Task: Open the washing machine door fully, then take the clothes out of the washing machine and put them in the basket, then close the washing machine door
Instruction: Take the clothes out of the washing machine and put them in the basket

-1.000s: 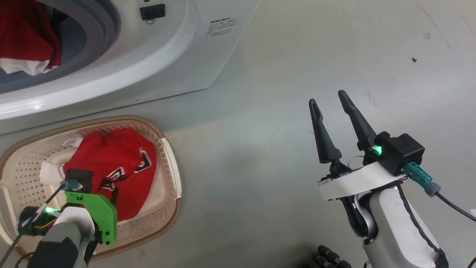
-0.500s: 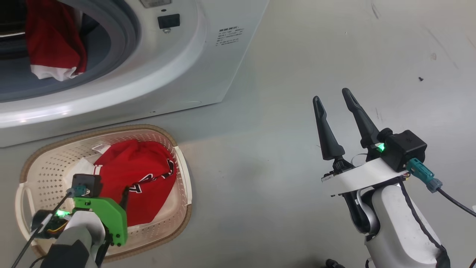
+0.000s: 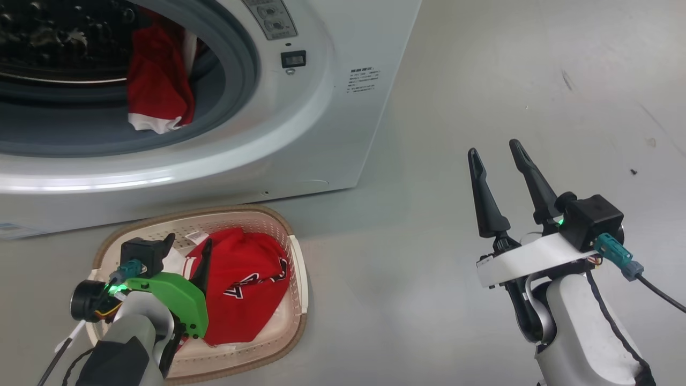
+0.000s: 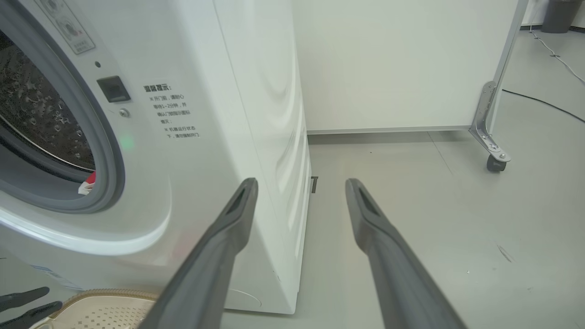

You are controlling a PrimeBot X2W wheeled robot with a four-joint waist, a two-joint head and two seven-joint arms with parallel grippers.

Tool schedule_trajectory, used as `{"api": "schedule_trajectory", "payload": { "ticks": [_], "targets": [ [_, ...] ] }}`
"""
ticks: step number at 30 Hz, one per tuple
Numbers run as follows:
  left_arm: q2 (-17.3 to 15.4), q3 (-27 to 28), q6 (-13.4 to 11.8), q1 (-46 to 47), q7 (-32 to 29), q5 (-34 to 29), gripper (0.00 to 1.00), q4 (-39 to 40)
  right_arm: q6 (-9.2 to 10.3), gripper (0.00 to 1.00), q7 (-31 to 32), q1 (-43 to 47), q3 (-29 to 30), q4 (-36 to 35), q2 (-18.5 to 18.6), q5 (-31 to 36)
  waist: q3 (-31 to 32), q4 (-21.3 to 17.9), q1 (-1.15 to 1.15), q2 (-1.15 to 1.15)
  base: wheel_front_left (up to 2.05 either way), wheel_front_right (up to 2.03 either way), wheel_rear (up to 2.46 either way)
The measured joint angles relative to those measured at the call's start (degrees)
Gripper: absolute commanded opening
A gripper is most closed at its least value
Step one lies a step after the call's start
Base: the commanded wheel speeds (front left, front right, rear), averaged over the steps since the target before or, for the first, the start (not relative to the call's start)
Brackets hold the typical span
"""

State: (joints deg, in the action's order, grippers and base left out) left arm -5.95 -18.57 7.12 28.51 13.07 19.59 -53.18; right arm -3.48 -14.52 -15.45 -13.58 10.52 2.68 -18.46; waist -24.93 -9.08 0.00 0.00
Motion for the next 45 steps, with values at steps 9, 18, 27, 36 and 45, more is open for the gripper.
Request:
{"api": "schedule_trajectory", "payload": {
  "ticks": [9,18,27,36,45],
  "targets": [
    [0.29,1.67,0.00,-0.81,1.19,1.72,1.00,2.72,-1.00,1.00,0.01,3.55,0.56,1.82,0.04,-0.02,6.69,3.67,0.00,0.00,0.00,0.00,0.00],
    [-0.30,3.90,0.00,-6.60,1.20,2.54,1.00,7.49,-1.55,1.00,0.01,7.23,0.70,2.80,0.03,-0.05,13.45,6.69,0.00,0.00,0.00,0.00,0.00],
    [-0.36,6.48,-1.05,-11.02,1.20,2.31,1.00,16.34,-2.01,1.00,0.01,10.07,0.97,2.87,0.01,0.01,19.05,8.32,0.00,0.00,0.00,0.00,0.00],
    [-0.16,8.80,-2.57,-16.18,1.20,2.07,1.00,22.97,-2.46,1.00,0.01,11.52,1.23,1.57,-0.03,-0.01,21.87,8.89,0.00,0.00,0.00,0.00,0.00],
    [0.03,9.31,-3.82,-20.42,1.20,-0.14,1.00,28.26,-2.52,1.00,0.01,12.74,1.57,1.11,-0.04,-0.08,22.55,8.87,0.00,0.00,0.00,0.00,0.00]
  ]
}}
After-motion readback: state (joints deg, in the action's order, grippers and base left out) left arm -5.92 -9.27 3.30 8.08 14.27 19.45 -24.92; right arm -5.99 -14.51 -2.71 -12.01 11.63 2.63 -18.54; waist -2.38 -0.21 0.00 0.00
